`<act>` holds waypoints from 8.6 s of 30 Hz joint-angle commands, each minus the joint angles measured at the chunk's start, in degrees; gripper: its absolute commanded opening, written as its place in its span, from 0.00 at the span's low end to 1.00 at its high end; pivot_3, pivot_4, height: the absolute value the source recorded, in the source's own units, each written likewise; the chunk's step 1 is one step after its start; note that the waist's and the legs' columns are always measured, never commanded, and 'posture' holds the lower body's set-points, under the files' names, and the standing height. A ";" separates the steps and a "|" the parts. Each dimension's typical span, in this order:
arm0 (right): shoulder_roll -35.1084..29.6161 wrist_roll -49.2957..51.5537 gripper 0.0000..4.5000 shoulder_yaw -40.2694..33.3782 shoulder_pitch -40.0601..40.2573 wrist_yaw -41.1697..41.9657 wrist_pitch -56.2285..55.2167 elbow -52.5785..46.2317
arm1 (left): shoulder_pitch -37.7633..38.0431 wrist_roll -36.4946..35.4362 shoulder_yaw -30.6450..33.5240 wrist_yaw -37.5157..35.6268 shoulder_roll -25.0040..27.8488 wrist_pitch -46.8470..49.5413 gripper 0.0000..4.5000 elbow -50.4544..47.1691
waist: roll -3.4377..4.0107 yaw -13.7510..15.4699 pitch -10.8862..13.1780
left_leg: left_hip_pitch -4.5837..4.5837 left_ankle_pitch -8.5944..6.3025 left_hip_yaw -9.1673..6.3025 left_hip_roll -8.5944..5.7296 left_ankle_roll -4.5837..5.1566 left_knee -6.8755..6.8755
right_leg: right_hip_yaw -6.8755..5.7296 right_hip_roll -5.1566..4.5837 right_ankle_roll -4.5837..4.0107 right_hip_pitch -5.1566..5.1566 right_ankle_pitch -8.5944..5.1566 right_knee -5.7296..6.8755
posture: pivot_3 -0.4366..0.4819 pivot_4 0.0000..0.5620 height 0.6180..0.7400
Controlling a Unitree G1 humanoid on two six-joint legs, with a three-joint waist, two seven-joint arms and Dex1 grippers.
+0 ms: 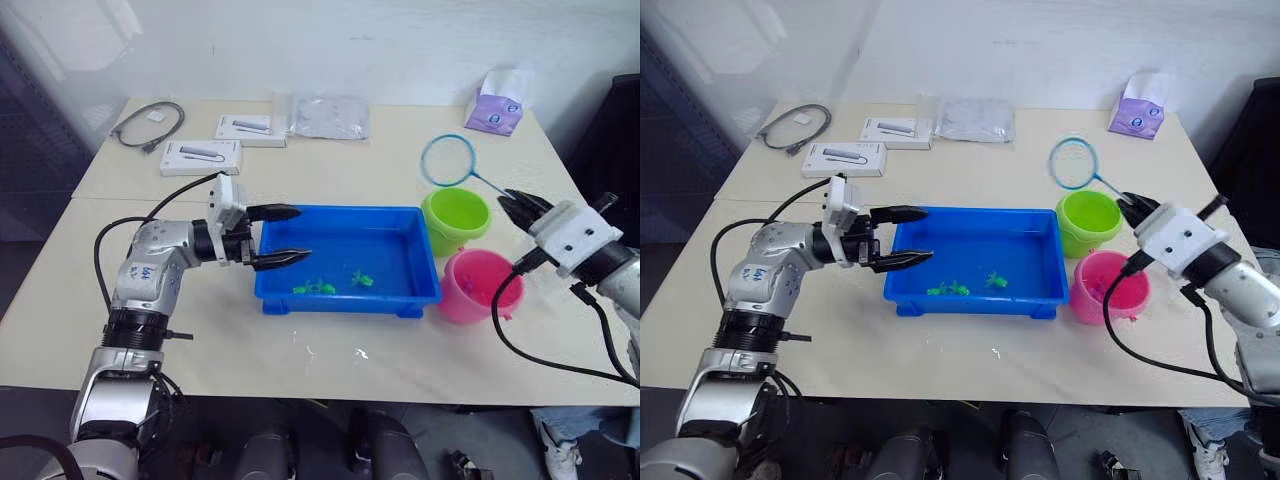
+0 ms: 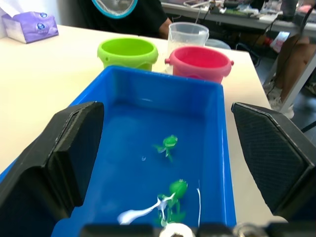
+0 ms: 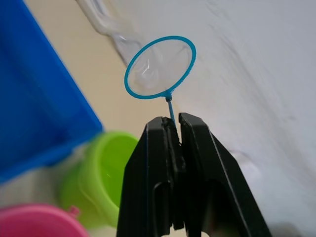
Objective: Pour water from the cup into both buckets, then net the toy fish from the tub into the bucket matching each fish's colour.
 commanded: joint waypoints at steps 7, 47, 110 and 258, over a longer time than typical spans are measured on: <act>-6.04 -1.80 0.00 9.36 -2.70 7.01 21.53 -9.60 | 3.57 1.75 0.28 -7.14 5.97 -3.72 0.99 0.58 | 0.00 0.60 0.00 | -0.14 -0.04 -0.10 -0.08 0.08 0.10 | -0.01 -0.16 -0.01 0.00 0.01 -0.03 | 0.48 0.27 1.00; 18.27 34.90 0.00 -26.57 -8.92 -4.03 76.93 -16.58 | 2.24 -3.95 3.00 1.13 1.52 6.26 0.99 -6.85 | -0.01 0.55 -0.01 | -0.21 -0.04 -0.18 -0.12 0.11 0.19 | -0.02 -0.20 -0.01 0.00 0.02 0.04 | 0.48 0.27 1.00; 1.06 -45.29 0.00 0.90 4.69 -32.88 -23.48 21.62 | 2.47 1.65 0.62 1.06 -1.83 -3.83 0.99 -1.71 | 0.00 -0.76 0.00 | -0.09 0.06 -0.01 -0.08 0.02 0.13 | 0.20 -0.13 0.02 0.04 0.03 0.04 | 0.48 0.27 1.00; 6.31 10.65 0.00 24.94 -18.23 0.93 46.08 -9.25 | 15.19 0.24 6.41 -3.69 11.90 -2.18 0.99 -4.96 | 0.08 -0.85 0.05 | -0.21 0.01 -0.13 -0.11 0.14 0.10 | -0.01 -0.31 -0.03 -0.04 0.07 -0.01 | 0.48 0.27 1.00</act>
